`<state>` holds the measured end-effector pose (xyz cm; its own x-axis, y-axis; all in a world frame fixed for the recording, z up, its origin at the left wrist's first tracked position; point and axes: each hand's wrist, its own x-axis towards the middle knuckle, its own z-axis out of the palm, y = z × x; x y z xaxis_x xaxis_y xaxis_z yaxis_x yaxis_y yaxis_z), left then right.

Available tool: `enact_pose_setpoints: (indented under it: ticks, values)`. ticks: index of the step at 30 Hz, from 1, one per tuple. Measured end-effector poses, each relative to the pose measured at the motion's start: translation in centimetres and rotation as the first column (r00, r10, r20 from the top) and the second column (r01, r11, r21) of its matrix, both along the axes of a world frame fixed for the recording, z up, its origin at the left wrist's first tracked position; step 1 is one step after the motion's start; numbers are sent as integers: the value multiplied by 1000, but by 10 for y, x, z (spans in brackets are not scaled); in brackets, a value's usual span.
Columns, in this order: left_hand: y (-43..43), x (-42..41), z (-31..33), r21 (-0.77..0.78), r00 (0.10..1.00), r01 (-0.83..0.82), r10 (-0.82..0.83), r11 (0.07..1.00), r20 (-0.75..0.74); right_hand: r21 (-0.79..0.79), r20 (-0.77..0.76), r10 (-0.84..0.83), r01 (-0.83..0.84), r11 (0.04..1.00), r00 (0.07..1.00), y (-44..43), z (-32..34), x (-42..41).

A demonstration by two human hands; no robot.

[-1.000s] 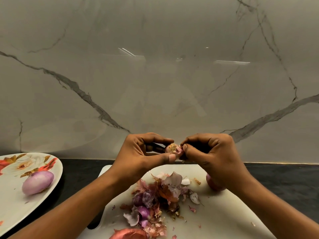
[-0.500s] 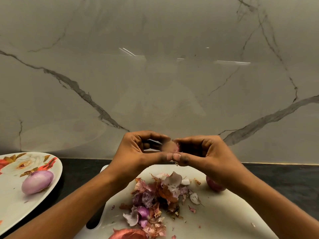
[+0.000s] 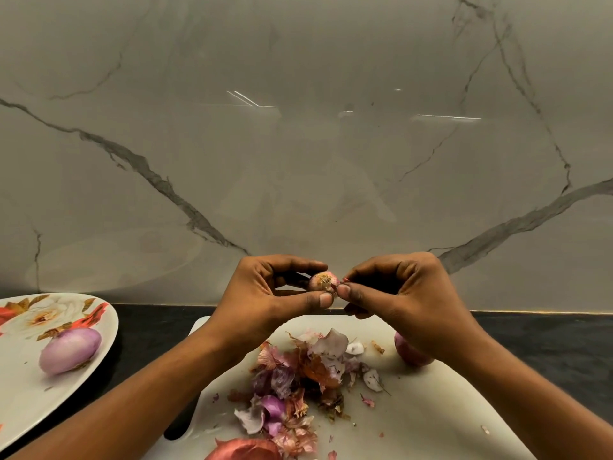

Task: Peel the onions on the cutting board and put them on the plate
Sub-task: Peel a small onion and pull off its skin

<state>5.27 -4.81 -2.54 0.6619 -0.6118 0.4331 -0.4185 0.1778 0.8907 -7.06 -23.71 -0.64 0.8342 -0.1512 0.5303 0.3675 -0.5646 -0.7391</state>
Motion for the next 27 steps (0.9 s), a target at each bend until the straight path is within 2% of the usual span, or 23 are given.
enact_pose_setpoints:
  ticks: [7,11,16,20,27]
  values:
    - [1,3,2,-45,993,13,-18,999,-114,66,-4,-42,42,997,999,-7,5,0]
    - [0,5,3,-102,970,76,-97,992,-222,-20,-132,22,-25,999,991,-8,5,-1]
    - [2,4,3,-113,957,142,-166,983,-238,-111,-131,40,-55,992,991,-4,-3,0]
    - [2,6,5,-133,950,151,-181,980,-255,-70,-52,-2,-2,998,999,-5,1,0]
    - [2,2,1,-7,971,173,-171,985,-168,-46,-10,7,-8,999,1000,-3,-1,1]
